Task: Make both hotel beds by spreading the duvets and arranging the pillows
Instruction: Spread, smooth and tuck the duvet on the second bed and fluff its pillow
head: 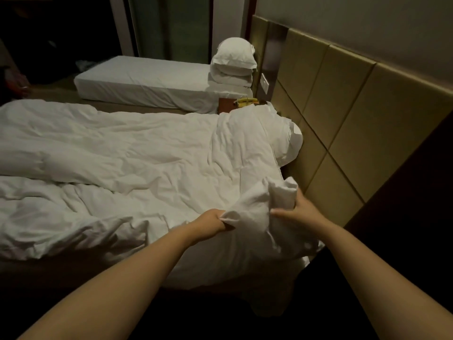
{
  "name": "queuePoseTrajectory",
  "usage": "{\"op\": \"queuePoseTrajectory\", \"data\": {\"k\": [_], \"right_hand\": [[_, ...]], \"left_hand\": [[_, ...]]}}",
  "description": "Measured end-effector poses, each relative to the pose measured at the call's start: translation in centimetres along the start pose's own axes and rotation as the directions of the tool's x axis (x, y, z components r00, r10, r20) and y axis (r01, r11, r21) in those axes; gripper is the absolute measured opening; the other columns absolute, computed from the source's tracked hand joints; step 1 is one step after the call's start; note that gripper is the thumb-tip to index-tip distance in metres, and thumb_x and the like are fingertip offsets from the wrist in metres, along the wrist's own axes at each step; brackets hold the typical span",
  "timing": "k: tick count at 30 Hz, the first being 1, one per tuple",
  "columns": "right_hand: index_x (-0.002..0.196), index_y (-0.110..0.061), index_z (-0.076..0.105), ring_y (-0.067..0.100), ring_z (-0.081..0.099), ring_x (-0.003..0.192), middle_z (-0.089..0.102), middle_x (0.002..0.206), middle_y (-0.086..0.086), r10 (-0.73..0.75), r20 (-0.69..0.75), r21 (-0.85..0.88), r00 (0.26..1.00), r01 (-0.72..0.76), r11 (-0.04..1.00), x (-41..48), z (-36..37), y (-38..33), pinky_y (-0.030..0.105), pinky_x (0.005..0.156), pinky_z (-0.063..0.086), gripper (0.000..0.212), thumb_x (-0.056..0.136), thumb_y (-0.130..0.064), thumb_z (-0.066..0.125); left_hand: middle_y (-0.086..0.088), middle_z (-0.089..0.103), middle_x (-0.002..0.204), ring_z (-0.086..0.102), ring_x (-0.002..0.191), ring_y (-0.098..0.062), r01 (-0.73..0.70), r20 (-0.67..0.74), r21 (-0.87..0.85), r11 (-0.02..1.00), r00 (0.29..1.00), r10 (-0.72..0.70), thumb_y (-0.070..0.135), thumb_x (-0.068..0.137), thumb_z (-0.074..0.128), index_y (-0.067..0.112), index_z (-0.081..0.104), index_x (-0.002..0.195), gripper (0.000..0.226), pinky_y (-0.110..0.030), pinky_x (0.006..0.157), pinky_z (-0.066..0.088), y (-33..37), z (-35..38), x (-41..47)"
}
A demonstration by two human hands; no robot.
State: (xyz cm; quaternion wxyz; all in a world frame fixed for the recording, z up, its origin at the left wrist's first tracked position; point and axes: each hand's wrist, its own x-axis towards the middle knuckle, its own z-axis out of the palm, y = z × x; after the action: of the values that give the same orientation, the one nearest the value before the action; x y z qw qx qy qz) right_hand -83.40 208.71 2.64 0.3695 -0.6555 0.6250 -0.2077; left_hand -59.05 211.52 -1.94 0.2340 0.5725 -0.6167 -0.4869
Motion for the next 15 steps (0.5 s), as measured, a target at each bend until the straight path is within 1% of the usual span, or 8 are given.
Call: {"op": "queuePoseTrajectory", "data": {"k": [2,4,6,7,9,11,13,15], "right_hand": [[0.132,-0.024,0.040,0.014,0.049,0.114,0.049,0.119,-0.009,0.089,0.118,-0.138,0.989,-0.072,0.988,-0.3,1.2,2.4,0.032,0.101,0.042,0.082,0.066,-0.040,0.085],[0.121,-0.013,0.051,0.013,0.052,0.112,0.055,0.122,-0.005,0.134,0.231,-0.347,0.964,-0.047,0.937,-0.2,2.3,2.6,0.025,0.099,0.041,0.058,0.076,-0.040,0.077],[0.133,-0.007,0.042,0.018,0.044,0.126,0.047,0.136,0.001,0.125,0.243,-0.348,0.962,-0.033,0.937,-0.5,2.8,2.7,0.020,0.094,0.037,0.073,0.078,-0.043,0.074],[0.138,-0.012,0.037,0.020,0.041,0.129,0.045,0.136,0.001,0.142,0.145,-0.241,0.979,-0.104,0.965,-1.0,2.9,2.6,0.021,0.089,0.037,0.085,0.073,-0.045,0.079],[0.137,-0.019,0.037,0.024,0.044,0.124,0.046,0.120,-0.005,0.159,0.065,-0.103,0.985,-0.152,0.983,-1.5,3.1,0.8,0.028,0.082,0.043,0.090,0.065,-0.044,0.084],[0.135,-0.022,0.042,0.022,0.046,0.119,0.046,0.113,-0.009,0.192,0.130,-0.045,0.973,-0.187,0.981,-2.3,3.1,-0.8,0.035,0.084,0.048,0.096,0.056,-0.043,0.090],[0.140,-0.022,0.037,0.024,0.045,0.123,0.047,0.123,-0.005,0.213,0.186,-0.080,0.959,-0.201,0.976,-2.7,3.4,-1.3,0.036,0.085,0.052,0.116,0.042,-0.047,0.093],[0.145,-0.022,0.027,0.026,0.043,0.125,0.041,0.131,0.000,0.271,0.234,-0.173,0.933,-0.235,0.957,-3.7,4.1,-2.1,0.030,0.073,0.051,0.118,0.050,-0.044,0.092]], "left_hand": [[-0.003,0.067,0.101,0.062,0.100,-0.019,0.003,0.075,-0.175,0.985,0.997,0.010,0.011,0.087,0.060,0.016,0.067,0.092,0.010,-0.026,0.087,0.048,1.4,-0.5,-1.2],[-0.002,0.067,0.100,0.062,0.097,-0.015,-0.026,0.110,-0.252,0.967,0.992,0.055,0.008,0.082,0.064,0.016,0.067,0.092,0.014,-0.025,0.088,0.049,2.7,-1.2,-2.2],[0.003,0.070,0.090,0.064,0.088,-0.008,-0.054,0.094,-0.295,0.954,0.992,0.086,0.001,0.080,0.065,0.014,0.067,0.090,0.016,-0.018,0.081,0.051,3.8,-1.9,-3.0],[0.007,0.070,0.083,0.065,0.082,-0.004,-0.065,0.065,-0.311,0.948,0.994,0.089,-0.003,0.082,0.063,0.013,0.066,0.090,0.018,-0.015,0.077,0.051,4.3,-2.3,-3.5],[0.010,0.070,0.080,0.065,0.078,-0.001,-0.093,-0.011,-0.316,0.944,0.995,0.094,-0.007,0.087,0.058,0.011,0.066,0.095,0.020,-0.013,0.072,0.051,5.0,-3.0,-4.1],[0.004,0.068,0.091,0.064,0.090,-0.010,-0.120,-0.117,-0.312,0.943,0.989,0.087,0.000,0.089,0.058,0.012,0.065,0.100,0.017,-0.019,0.079,0.052,5.4,-3.5,-4.7],[-0.002,0.067,0.101,0.062,0.097,-0.018,-0.129,-0.235,-0.358,0.925,0.971,0.044,0.011,0.091,0.059,0.020,0.065,0.100,0.013,-0.030,0.085,0.052,5.4,-3.7,-5.1],[-0.002,0.067,0.102,0.063,0.093,-0.016,-0.132,-0.290,-0.418,0.899,0.957,0.005,0.015,0.093,0.057,0.025,0.062,0.101,0.014,-0.030,0.079,0.053,5.4,-3.7,-5.8]]}}
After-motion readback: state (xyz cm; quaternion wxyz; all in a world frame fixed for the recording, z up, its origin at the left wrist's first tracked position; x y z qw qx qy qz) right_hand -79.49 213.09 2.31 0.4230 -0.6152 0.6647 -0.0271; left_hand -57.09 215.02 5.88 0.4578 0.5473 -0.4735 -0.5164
